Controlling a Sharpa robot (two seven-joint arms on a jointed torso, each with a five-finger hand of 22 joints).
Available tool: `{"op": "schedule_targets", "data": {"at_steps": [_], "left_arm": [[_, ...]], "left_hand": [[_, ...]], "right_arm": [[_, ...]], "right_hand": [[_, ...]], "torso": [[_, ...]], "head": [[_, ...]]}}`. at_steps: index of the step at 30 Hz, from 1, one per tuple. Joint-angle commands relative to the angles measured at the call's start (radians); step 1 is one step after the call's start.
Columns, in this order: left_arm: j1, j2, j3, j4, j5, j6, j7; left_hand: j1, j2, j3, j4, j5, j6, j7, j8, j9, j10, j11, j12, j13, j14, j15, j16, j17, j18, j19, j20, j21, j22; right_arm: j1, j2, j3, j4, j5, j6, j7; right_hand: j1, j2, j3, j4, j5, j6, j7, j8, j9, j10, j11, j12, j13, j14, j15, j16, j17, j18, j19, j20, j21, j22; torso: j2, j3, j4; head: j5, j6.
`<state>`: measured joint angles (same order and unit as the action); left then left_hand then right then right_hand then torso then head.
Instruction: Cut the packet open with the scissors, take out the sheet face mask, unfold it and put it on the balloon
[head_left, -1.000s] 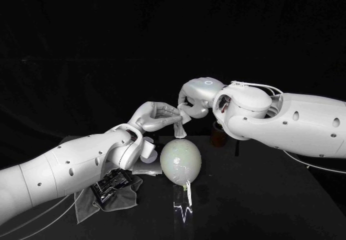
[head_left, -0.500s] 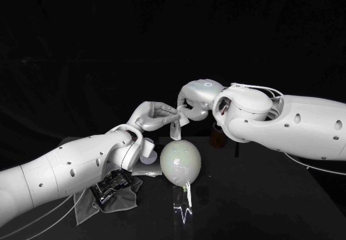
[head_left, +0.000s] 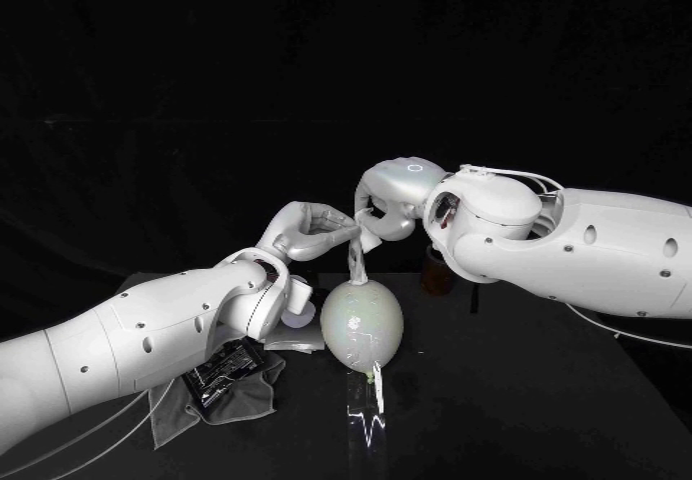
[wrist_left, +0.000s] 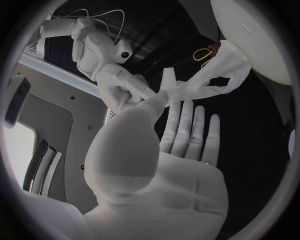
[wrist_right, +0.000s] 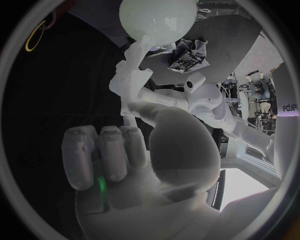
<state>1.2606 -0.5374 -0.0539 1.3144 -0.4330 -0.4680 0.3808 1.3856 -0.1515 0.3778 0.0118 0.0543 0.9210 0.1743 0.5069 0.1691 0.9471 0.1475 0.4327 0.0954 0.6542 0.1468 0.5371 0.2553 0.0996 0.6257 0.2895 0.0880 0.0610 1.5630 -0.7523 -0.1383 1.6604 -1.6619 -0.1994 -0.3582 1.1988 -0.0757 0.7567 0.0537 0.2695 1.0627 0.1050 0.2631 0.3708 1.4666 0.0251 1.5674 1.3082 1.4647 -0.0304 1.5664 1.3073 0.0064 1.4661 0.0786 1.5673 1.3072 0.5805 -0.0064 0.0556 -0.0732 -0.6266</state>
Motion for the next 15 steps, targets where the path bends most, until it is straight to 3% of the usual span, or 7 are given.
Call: {"op": "schedule_targets", "data": {"at_steps": [1, 5, 15], "left_arm": [[0.002, 0.003, 0.002, 0.006, -0.001, 0.016, 0.017], [0.002, 0.003, 0.002, 0.01, -0.003, 0.021, 0.019], [0.002, 0.003, 0.002, 0.01, 0.009, 0.016, 0.015]], "left_hand": [[0.004, 0.001, 0.009, 0.002, -0.005, 0.011, -0.002, 0.002, 0.0, 0.009, -0.002, 0.006, 0.0, 0.008, 0.0, 0.004, -0.002, 0.013, -0.01, 0.002, -0.006, -0.002], [-0.007, -0.009, 0.008, 0.009, -0.005, 0.015, -0.002, -0.003, -0.002, 0.012, -0.003, 0.006, -0.002, 0.01, -0.001, 0.004, -0.005, 0.012, -0.023, 0.002, -0.009, -0.003], [-0.048, -0.051, -0.02, 0.038, -0.005, -0.036, 0.022, -0.061, -0.024, 0.01, 0.01, 0.005, -0.008, 0.006, 0.007, -0.005, -0.017, 0.007, -0.054, 0.002, -0.021, -0.006]], "right_arm": [[0.001, 0.004, 0.0, -0.004, -0.013, 0.007, 0.004], [0.0, 0.007, -0.001, -0.008, -0.013, 0.008, 0.005], [-0.001, 0.01, -0.004, -0.008, -0.012, 0.013, 0.011]], "right_hand": [[-0.002, -0.002, 0.013, -0.009, 0.017, 0.012, -0.006, 0.009, 0.003, 0.104, -0.005, 0.003, 0.263, 0.106, -0.009, 0.004, 0.264, -0.006, 0.105, -0.008, 0.003, 0.264], [-0.007, -0.004, 0.016, -0.013, 0.034, 0.012, -0.007, 0.013, 0.004, 0.104, -0.006, 0.003, 0.263, 0.106, -0.01, 0.004, 0.264, -0.006, 0.105, -0.008, 0.003, 0.264], [-0.009, -0.005, 0.017, -0.014, 0.043, 0.012, -0.007, 0.015, 0.005, 0.104, -0.006, 0.003, 0.263, 0.106, -0.01, 0.004, 0.264, -0.006, 0.105, -0.009, 0.003, 0.264]], "torso": [[0.0, 0.0, -0.0005], [0.0, 0.0, -0.0009], [0.0, 0.0002, -0.001]], "head": [[0.0, -0.001], [0.0, -0.001], [0.001, -0.003]]}}
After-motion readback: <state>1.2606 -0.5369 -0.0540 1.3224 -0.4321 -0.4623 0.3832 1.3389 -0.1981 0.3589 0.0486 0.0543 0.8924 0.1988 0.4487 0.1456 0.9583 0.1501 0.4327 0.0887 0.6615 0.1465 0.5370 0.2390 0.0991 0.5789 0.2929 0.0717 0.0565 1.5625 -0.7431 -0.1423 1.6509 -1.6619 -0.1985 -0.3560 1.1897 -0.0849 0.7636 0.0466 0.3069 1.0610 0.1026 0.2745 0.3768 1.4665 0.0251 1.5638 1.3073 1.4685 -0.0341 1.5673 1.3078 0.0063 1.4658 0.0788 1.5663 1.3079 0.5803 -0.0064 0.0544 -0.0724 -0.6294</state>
